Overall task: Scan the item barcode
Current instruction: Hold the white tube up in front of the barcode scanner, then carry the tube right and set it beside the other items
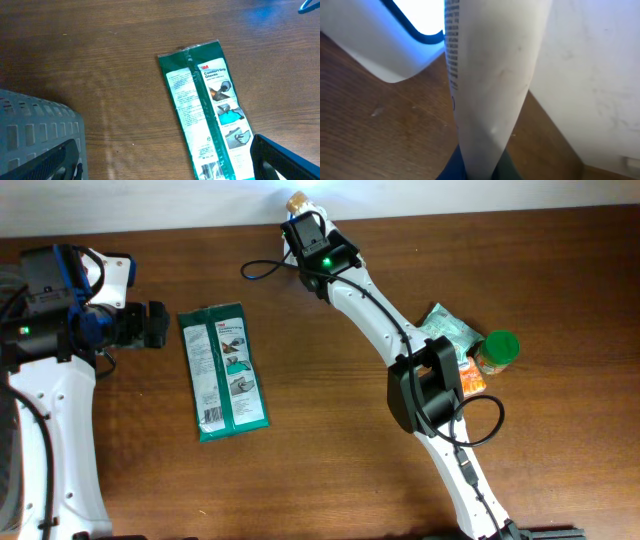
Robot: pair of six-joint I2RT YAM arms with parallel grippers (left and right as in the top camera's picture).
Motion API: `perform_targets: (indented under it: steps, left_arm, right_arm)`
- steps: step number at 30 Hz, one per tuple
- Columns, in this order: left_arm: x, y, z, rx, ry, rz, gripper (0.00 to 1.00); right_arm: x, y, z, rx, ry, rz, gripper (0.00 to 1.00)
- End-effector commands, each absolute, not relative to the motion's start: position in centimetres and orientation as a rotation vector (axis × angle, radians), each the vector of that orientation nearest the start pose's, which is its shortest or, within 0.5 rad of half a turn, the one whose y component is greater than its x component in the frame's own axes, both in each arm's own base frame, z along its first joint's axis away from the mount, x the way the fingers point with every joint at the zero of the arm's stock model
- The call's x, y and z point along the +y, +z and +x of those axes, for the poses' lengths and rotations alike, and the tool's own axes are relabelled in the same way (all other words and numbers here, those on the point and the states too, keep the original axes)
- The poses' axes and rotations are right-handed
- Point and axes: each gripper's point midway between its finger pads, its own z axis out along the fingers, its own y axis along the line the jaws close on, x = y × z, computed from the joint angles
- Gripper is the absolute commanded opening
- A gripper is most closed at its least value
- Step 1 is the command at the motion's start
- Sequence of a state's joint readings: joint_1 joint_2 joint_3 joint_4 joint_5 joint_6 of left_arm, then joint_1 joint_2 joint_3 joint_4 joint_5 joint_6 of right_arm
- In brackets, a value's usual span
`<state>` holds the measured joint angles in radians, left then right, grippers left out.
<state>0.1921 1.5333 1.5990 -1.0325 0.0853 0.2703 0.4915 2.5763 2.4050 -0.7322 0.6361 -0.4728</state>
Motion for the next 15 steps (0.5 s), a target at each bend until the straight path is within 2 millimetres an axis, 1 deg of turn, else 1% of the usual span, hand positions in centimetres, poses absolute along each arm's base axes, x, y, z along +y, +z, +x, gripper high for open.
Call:
perform_targets:
  steps: [1, 3, 6, 8, 9, 10, 12, 13, 14, 15]
  left_arm:
    - [6.1, 25.7, 38.6, 2.515, 0.083, 0.150, 0.99]
    - [6.1, 25.7, 38.6, 2.515, 0.083, 0.150, 0.99]
    - [6.1, 25.7, 38.6, 2.515, 0.083, 0.150, 0.99]
    - [6.1, 25.7, 38.6, 2.514, 0.083, 0.150, 0.99]
    - [6.1, 25.7, 38.6, 2.515, 0.083, 0.150, 0.99]
    - [6.1, 25.7, 38.6, 2.515, 0.083, 0.150, 0.99]
    - [6.1, 25.7, 38.6, 2.515, 0.083, 0.150, 0.99]
    - [6.1, 25.7, 38.6, 2.514, 0.083, 0.150, 0.99]
    - [6.1, 25.7, 38.6, 2.515, 0.083, 0.150, 0.99]
    - [6.1, 25.7, 38.6, 2.515, 0.083, 0.150, 0.99]
  right_arm:
    - [21.6, 15.5, 59.9, 2.201, -0.581, -0.725, 0.04]
    - [21.9, 16.7, 59.2, 2.237, -0.438, -0.668, 0.04]
    - [22.0, 20.8, 57.2, 2.284, -0.136, -0.563, 0.04]
    - [20.9, 24.5, 55.0, 2.321, 0.072, -0.472, 0.04]
    - [20.2, 25.7, 54.1, 2.338, 0.129, -0.445, 0.04]
    - [19.1, 26.9, 52.8, 2.365, 0.183, -0.405, 0.04]
    - [16.6, 28.2, 50.6, 2.429, 0.220, -0.332, 0.04]
    - [14.8, 28.5, 49.2, 2.481, 0.212, -0.286, 0.04]
    - [13.1, 28.3, 47.8, 2.542, 0.193, -0.256, 0.04]
    - [11.1, 27.4, 46.1, 2.631, 0.170, -0.219, 0.04]
